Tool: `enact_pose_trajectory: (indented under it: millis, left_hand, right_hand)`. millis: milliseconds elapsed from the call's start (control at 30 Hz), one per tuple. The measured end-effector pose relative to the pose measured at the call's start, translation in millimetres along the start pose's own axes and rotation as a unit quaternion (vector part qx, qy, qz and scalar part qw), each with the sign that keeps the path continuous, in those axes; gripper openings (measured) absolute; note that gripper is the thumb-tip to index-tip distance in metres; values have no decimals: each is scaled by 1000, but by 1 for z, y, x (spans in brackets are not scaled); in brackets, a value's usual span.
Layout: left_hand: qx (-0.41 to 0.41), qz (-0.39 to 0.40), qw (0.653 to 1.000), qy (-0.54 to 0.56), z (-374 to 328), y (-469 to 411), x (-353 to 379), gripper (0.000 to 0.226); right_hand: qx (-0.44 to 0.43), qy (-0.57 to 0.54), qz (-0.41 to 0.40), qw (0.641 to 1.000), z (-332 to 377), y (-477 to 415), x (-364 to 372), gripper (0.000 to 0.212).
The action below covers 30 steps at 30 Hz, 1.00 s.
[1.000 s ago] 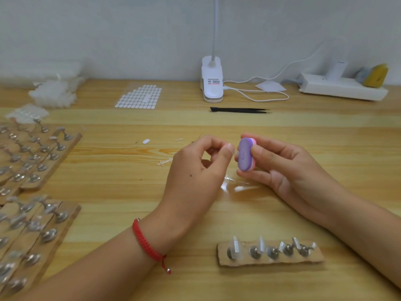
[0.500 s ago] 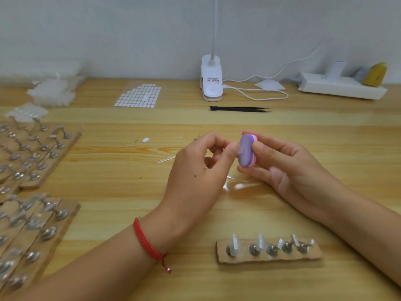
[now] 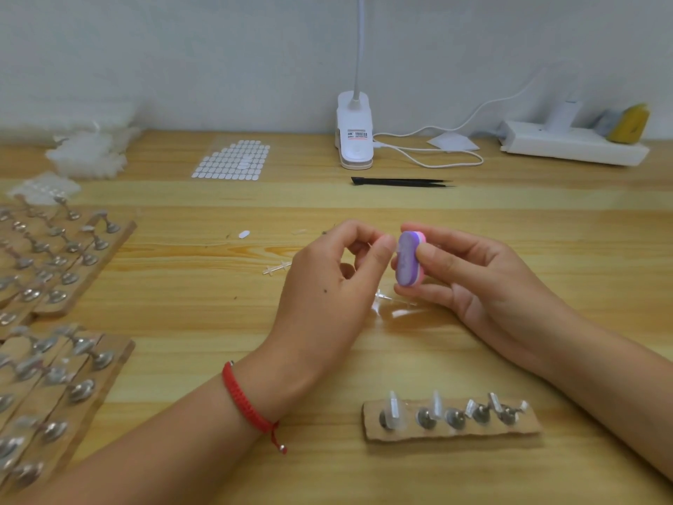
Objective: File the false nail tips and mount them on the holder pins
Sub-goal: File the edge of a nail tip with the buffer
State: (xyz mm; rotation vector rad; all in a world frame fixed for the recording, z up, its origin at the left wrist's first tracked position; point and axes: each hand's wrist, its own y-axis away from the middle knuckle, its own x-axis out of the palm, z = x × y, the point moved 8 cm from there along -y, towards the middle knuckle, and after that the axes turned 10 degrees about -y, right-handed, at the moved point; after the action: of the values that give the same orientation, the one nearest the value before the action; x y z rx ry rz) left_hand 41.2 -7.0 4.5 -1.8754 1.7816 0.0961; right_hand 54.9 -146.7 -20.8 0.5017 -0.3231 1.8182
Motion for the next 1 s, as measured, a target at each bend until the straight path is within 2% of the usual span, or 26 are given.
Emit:
enact_pose_trajectory:
  millis: [200,333,500,667,767,900,1000]
  left_hand:
    - [-1,-35,999,19,0,-1,-8,14]
    - [-9,-15,1000,15,2,-1,-4,15]
    - [-9,-31,999,19,1,0,-6,15]
    - [-12,7,1000,8,2,1,1,16]
    - [-8,-17,1000,9,1,0,-4,15]
    - [-11,6,1000,1,2,0,0,16]
    - [-5,-13,1000,8,1,0,-3,16]
  right_hand:
    - [-2,18,8,1000,-1,1,2,29]
    - [-6,13,1,1000,-1,1,1,29]
    - [-4,15,3,1000,-1,1,1,29]
    - [-2,-2,-12,1000,0,0,-2,33]
    - [-1,14,0,1000,-1,0,1,33]
    - [-5,4,-9,1000,0,0,-2,32]
    - [-4,11,0,1000,-1,0,0,30]
